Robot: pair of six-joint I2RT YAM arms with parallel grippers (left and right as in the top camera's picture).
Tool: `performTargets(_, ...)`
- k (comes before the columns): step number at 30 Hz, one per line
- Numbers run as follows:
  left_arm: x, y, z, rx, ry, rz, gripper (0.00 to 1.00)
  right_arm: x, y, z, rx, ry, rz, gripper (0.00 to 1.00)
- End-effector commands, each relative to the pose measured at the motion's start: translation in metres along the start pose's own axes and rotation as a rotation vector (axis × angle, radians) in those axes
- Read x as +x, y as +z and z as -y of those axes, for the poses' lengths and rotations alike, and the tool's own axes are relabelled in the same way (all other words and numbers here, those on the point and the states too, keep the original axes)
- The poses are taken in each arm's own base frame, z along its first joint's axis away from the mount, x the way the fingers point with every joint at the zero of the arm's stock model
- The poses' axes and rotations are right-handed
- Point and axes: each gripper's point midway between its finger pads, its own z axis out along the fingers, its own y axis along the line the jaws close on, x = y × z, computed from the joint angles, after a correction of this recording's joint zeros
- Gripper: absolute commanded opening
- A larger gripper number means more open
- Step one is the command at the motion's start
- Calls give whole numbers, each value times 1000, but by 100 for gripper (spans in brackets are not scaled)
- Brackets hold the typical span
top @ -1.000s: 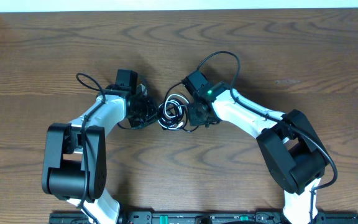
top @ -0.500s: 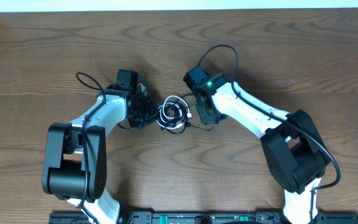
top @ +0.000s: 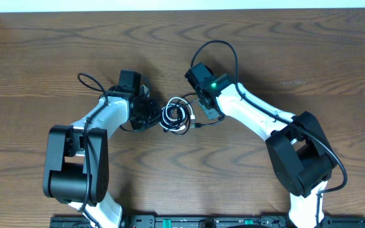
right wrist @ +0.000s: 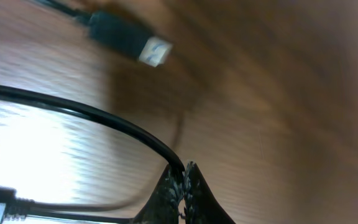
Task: Untangle cables
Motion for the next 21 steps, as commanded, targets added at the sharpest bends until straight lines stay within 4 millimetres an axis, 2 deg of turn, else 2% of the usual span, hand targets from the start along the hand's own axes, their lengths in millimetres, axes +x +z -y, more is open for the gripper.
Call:
performTargets(1,1,5,-15,-54,-7,4,8,-6,-6,39,220,-164,2,1)
performTargets(3,1,5,-15,-54,-7,4,8,-8,-7,45,259,-173,8,2)
performTargets(5,1,5,-15,-54,-7,3,8,-12,-7,43,249,-165,23,2)
performTargets(7,1,5,-15,-54,-7,4,8,-14,-5,33,190,-161,36,2)
performTargets(12,1,5,-15,-54,-8,3,8,-23,-3,-8,-46,-152,89,4)
performTargets(15,2,5,-14,-50,-7,1,8,-28,-4,-15,-84,-146,111,4)
performTargets(19,5,5,-8,-16,-5,-18,8,-29,-4,-16,-93,-111,114,11)
performTargets(21,4,5,-8,-13,-2,-17,8,-28,-5,-25,-149,-73,110,15)
